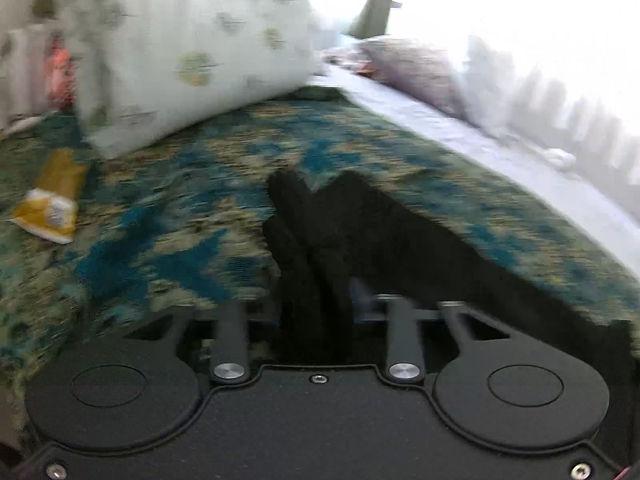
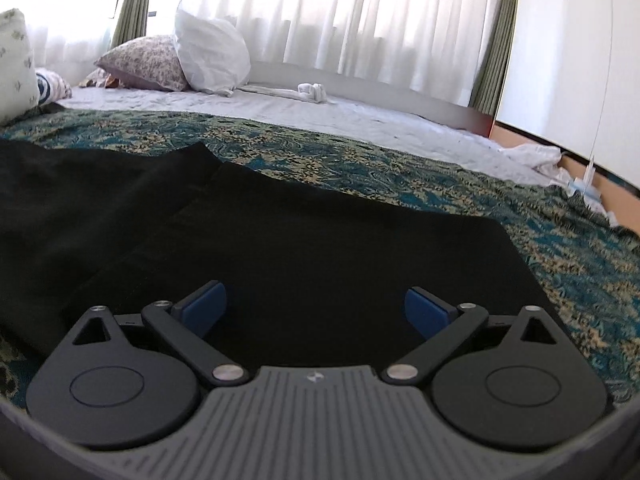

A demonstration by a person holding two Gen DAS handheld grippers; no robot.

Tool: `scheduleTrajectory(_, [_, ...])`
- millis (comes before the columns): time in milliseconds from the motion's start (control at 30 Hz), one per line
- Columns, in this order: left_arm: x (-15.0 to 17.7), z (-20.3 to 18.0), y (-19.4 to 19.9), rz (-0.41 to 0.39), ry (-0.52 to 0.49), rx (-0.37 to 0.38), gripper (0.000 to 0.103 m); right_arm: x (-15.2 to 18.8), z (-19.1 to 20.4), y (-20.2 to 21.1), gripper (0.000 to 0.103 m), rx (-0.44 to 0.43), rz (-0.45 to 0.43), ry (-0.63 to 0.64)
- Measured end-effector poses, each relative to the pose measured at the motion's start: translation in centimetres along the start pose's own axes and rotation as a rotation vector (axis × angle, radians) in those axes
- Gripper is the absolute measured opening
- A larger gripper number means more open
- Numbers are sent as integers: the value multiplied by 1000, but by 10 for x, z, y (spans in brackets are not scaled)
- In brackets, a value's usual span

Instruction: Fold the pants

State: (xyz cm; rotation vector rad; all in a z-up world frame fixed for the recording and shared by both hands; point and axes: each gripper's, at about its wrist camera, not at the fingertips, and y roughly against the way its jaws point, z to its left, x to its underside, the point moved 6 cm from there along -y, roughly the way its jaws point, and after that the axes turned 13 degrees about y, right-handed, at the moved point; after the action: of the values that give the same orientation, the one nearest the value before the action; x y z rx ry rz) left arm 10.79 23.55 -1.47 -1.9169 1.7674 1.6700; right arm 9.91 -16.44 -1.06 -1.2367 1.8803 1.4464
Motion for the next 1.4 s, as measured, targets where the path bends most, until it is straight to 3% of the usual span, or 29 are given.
scheduleTrajectory(67, [-4, -13, 15, -45, -16, 45, 22, -1, -1, 1, 100, -19, 1, -2])
scheduleTrajectory(167, [-1, -52, 43, -122, -144, 122, 20, -6, -5, 11, 98, -63, -15, -14])
scheduleTrajectory(367, [36, -166, 115, -244, -429, 365, 20, -4, -44, 38, 96, -106, -62, -150])
scheduleTrajectory(500, [104, -247, 149, -161, -600, 577, 20, 1, -97, 50, 96, -52, -78, -260])
scheduleTrajectory(667, [215, -308, 154, -12, -841, 680, 21, 24, -166, 62, 95, 65, -66, -363])
scheduleTrajectory(733, [258, -315, 148, 138, -892, 702, 24, 40, -188, 66, 95, 87, -45, -413])
scheduleTrajectory(800, [288, -314, 143, 234, -924, 700, 28, 54, -202, 68, 95, 89, -25, -464])
scheduleTrajectory(933, [313, -299, 152, 235, -1002, 685, 42, 65, -207, 70, 95, 57, -29, -514])
scheduleTrajectory(1100, [298, -270, 173, 318, -989, 788, 52, 58, -189, 65, 95, -19, -58, -526])
scheduleTrajectory(1200, [270, -246, 191, 321, -939, 827, 56, 54, -172, 60, 95, -60, -56, -519])
scheduleTrajectory(1300, [242, -229, 196, 297, -878, 821, 56, 51, -152, 57, 95, -99, -48, -495])
scheduleTrajectory(1400, [216, -216, 186, 238, -819, 764, 56, 49, -133, 56, 96, -130, -37, -454])
